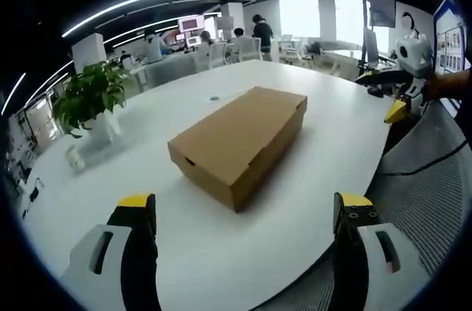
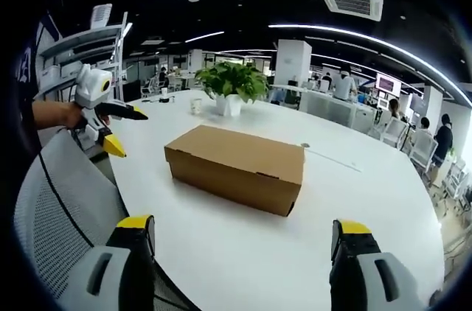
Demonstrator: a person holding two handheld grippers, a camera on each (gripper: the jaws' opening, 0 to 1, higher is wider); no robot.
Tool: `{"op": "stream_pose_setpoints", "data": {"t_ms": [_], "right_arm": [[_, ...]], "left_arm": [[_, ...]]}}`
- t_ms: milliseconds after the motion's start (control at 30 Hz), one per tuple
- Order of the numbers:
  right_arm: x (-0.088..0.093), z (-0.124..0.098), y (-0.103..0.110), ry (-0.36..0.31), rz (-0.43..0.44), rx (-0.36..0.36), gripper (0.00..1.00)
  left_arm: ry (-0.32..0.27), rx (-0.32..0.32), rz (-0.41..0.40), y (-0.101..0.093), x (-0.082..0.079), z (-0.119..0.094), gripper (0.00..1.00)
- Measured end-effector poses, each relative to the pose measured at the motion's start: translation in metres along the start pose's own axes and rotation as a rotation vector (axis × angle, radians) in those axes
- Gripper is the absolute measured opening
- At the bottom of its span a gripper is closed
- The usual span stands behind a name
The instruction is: Operate the shoe box by opening the lid, removing the specified soft item, and placing it in the target area until the item is outside and the box remains undamaged.
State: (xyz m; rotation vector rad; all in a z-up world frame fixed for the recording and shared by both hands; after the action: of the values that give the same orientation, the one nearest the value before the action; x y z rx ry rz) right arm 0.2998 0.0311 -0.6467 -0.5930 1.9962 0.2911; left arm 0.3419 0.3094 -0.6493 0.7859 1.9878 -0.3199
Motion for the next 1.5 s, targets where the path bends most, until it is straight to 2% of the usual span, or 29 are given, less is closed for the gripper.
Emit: {"op": "stream_pose_setpoints", "data": {"t_ms": [633,1500], "right_arm": [[0.003,0.019,-0.018,0.009,-0.02,-0.016,0.99],[0.009,0.056,-0.028,0.023,-0.034,-0.062,0.98]], "left_arm": [[0.0,0.004,-0.018,-0.001,-0.005,0.027,0.98],[0.054,-0.011,-0.029,0.003,-0.001,0.053,0.96]]}}
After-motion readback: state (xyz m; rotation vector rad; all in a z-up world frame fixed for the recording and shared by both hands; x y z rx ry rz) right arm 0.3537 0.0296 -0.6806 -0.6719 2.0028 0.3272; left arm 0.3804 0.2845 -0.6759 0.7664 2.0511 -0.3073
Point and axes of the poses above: the point that each gripper's makers call its tool centre point, and the gripper's own axes: z roughly forward along the fingers, y roughly to its left, x roughly out of its underside, the point moved 1 cm from there along -z, roughly backward along the fingers, and after that the axes turned 1 degree about z, right-handed, at the moved point
